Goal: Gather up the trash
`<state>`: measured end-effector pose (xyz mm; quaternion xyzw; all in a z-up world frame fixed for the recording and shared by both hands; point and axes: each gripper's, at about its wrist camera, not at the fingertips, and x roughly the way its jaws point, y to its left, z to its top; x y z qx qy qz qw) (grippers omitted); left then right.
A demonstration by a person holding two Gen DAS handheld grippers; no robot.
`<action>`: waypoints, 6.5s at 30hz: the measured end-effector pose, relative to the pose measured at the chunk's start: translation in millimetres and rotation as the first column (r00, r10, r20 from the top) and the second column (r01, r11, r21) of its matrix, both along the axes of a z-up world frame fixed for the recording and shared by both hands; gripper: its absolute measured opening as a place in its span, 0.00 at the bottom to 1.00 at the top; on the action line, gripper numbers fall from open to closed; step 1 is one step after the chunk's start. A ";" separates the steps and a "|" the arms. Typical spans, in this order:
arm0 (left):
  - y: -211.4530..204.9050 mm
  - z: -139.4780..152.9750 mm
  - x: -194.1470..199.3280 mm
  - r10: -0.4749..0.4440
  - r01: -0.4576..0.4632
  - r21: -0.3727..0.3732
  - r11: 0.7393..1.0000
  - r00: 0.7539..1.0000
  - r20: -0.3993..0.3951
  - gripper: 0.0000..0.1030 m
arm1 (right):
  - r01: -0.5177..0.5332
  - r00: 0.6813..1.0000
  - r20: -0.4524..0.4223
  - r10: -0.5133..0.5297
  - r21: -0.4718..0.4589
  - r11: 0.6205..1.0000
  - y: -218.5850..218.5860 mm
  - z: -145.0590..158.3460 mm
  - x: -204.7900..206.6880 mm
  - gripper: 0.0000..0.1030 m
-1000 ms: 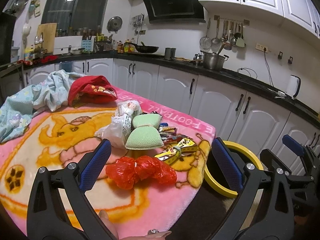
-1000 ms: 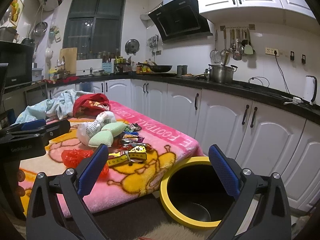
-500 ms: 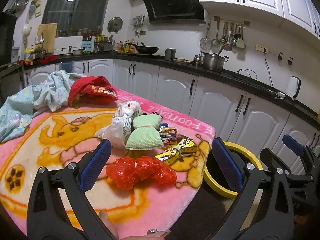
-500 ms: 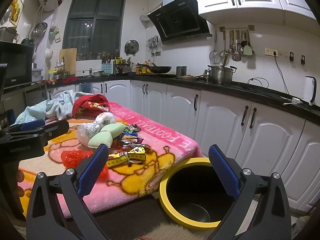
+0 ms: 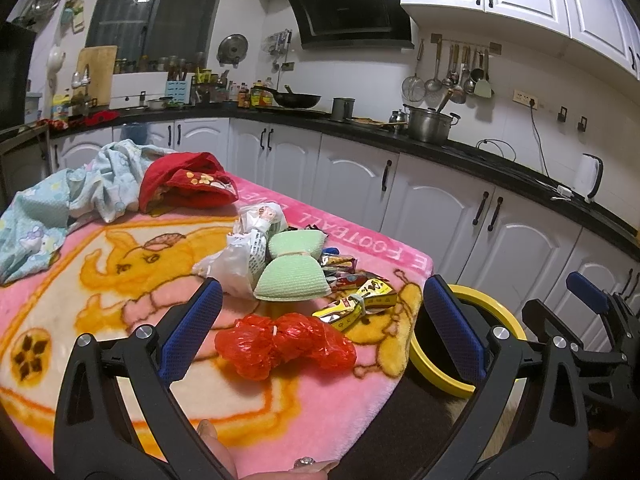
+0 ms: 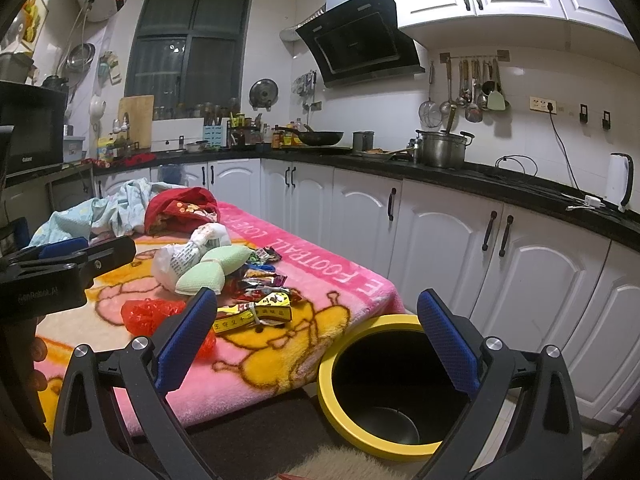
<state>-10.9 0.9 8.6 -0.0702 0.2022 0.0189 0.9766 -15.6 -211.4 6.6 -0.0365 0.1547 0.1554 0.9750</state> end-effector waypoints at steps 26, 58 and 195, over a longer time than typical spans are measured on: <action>61.5 -26.4 12.8 0.129 -0.134 -0.065 0.989 0.989 -0.075 0.90 | -0.210 0.975 -0.083 0.205 -0.055 0.976 61.3 -7.6 64.8 0.94; 109.0 -108.6 59.5 -0.108 -0.010 -0.427 0.904 0.962 -0.253 0.69 | -0.441 0.734 -0.518 0.439 0.128 0.888 152.9 -76.6 198.6 0.60; -8.9 -22.0 112.6 -0.059 0.056 -0.038 0.998 0.995 -0.083 0.89 | -0.206 0.904 -0.373 0.209 0.046 0.977 -37.0 -16.2 137.2 0.67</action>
